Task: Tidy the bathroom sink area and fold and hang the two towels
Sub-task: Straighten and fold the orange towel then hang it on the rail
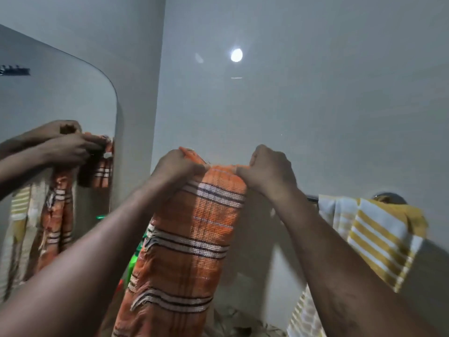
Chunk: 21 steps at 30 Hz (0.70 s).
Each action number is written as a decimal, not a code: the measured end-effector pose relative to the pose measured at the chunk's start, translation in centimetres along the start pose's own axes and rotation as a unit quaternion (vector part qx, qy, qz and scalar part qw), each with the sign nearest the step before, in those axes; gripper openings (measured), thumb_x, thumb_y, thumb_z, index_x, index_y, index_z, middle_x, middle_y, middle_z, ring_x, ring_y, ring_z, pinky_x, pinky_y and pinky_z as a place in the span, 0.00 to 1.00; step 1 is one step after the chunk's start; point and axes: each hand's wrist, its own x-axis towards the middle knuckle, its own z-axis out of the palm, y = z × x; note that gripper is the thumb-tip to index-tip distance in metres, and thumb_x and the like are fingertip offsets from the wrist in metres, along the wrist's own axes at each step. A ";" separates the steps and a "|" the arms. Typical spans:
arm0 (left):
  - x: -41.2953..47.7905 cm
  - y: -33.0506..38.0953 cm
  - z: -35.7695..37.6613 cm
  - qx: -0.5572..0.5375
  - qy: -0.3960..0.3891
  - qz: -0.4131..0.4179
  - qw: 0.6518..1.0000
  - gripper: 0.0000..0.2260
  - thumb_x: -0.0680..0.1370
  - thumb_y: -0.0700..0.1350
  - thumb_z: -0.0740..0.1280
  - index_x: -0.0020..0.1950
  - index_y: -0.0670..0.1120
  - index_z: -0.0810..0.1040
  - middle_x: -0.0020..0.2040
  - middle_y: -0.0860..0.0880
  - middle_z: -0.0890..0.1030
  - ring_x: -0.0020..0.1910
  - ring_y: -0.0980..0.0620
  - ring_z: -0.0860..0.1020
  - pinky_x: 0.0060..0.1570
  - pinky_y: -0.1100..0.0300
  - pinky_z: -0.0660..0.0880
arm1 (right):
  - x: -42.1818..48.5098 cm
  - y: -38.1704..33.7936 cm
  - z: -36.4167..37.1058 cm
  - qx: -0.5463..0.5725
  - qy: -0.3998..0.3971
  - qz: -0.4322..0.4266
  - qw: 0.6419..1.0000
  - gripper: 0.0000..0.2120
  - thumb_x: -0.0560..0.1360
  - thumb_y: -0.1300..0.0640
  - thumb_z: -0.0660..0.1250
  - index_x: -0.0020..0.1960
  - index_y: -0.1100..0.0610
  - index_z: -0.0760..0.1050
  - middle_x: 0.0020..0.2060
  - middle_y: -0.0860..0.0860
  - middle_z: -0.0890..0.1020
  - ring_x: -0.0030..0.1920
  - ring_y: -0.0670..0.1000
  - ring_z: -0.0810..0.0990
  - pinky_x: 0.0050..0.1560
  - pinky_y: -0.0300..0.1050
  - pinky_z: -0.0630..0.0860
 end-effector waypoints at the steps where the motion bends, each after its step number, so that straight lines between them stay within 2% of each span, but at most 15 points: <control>1: 0.1 -0.1 0.1 0.016 0.023 -0.005 1.000 0.16 0.70 0.55 0.82 0.47 0.47 0.83 0.41 0.54 0.85 0.43 0.54 0.83 0.42 0.58 0.74 | -0.3 0.1 0.3 0.008 0.012 -0.006 1.000 0.21 0.71 0.41 0.77 0.54 0.53 0.76 0.50 0.54 0.83 0.51 0.59 0.82 0.43 0.48 0.75; 3: 0.4 0.0 0.0 0.053 0.051 -0.007 0.997 0.28 0.69 0.60 0.81 0.60 0.48 0.76 0.50 0.52 0.80 0.51 0.49 0.79 0.50 0.54 0.74 | -0.6 -0.1 0.5 0.010 0.053 -0.074 0.996 0.19 0.73 0.44 0.77 0.59 0.50 0.77 0.57 0.52 0.80 0.58 0.57 0.80 0.55 0.49 0.77; 5: 0.3 -0.1 0.1 0.057 0.049 -0.001 0.997 0.33 0.70 0.62 0.80 0.65 0.48 0.69 0.53 0.50 0.79 0.53 0.46 0.79 0.55 0.51 0.77 | -0.8 -0.6 0.5 0.006 0.046 -0.151 0.987 0.14 0.75 0.43 0.75 0.58 0.45 0.82 0.62 0.47 0.79 0.63 0.52 0.78 0.60 0.48 0.76; 8: -0.7 -0.9 0.8 0.015 0.065 0.029 0.997 0.31 0.73 0.62 0.78 0.65 0.49 0.67 0.55 0.49 0.80 0.55 0.45 0.81 0.58 0.47 0.79 | -1.3 -1.4 1.1 0.025 -0.055 -0.158 0.986 0.15 0.75 0.38 0.73 0.60 0.40 0.83 0.58 0.41 0.85 0.59 0.48 0.82 0.57 0.48 0.79; 12: -3.1 -3.5 1.7 -0.080 0.141 0.077 0.984 0.31 0.74 0.56 0.80 0.68 0.48 0.67 0.63 0.46 0.77 0.61 0.46 0.78 0.60 0.49 0.77 | -2.1 -1.3 2.6 -0.032 -0.007 -0.166 0.986 0.15 0.77 0.39 0.70 0.63 0.37 0.81 0.56 0.43 0.87 0.58 0.52 0.84 0.52 0.48 0.78; 15: -4.9 -6.1 2.5 -0.115 0.181 0.068 0.974 0.34 0.72 0.55 0.82 0.68 0.52 0.65 0.66 0.45 0.74 0.64 0.46 0.76 0.60 0.48 0.77 | -1.9 -1.2 3.1 -0.030 0.017 -0.163 0.986 0.15 0.78 0.40 0.69 0.63 0.38 0.81 0.56 0.44 0.87 0.58 0.53 0.84 0.51 0.48 0.76; 16: -5.5 -6.9 2.8 -0.128 0.176 0.050 0.975 0.34 0.70 0.56 0.83 0.67 0.54 0.65 0.66 0.45 0.74 0.63 0.46 0.77 0.60 0.47 0.78 | -1.9 -1.2 3.2 -0.031 0.020 -0.165 0.986 0.15 0.78 0.40 0.69 0.64 0.38 0.81 0.56 0.44 0.87 0.57 0.53 0.84 0.51 0.48 0.77; 18: -6.5 -8.3 3.4 -0.191 0.105 -0.006 0.976 0.33 0.69 0.60 0.81 0.65 0.53 0.68 0.63 0.46 0.79 0.59 0.45 0.82 0.57 0.45 0.81 | -2.0 -1.3 3.3 -0.038 0.019 -0.170 0.984 0.15 0.80 0.40 0.68 0.65 0.39 0.81 0.57 0.44 0.87 0.57 0.53 0.84 0.52 0.49 0.78; 19: -6.9 -8.9 3.6 -0.237 0.049 -0.032 0.970 0.30 0.69 0.61 0.80 0.64 0.52 0.73 0.61 0.46 0.83 0.56 0.43 0.85 0.54 0.45 0.83 | -2.1 -1.3 3.3 -0.045 0.018 -0.174 0.984 0.15 0.80 0.41 0.68 0.66 0.40 0.81 0.57 0.45 0.87 0.57 0.53 0.84 0.53 0.49 0.78; 21: -7.5 -9.6 3.9 -0.299 -0.048 -0.055 0.951 0.17 0.74 0.59 0.78 0.58 0.51 0.84 0.55 0.43 0.88 0.52 0.40 0.88 0.48 0.48 0.84 | -2.5 -1.2 3.1 -0.020 0.031 -0.190 0.981 0.15 0.80 0.44 0.69 0.65 0.43 0.82 0.58 0.45 0.87 0.58 0.53 0.84 0.56 0.50 0.80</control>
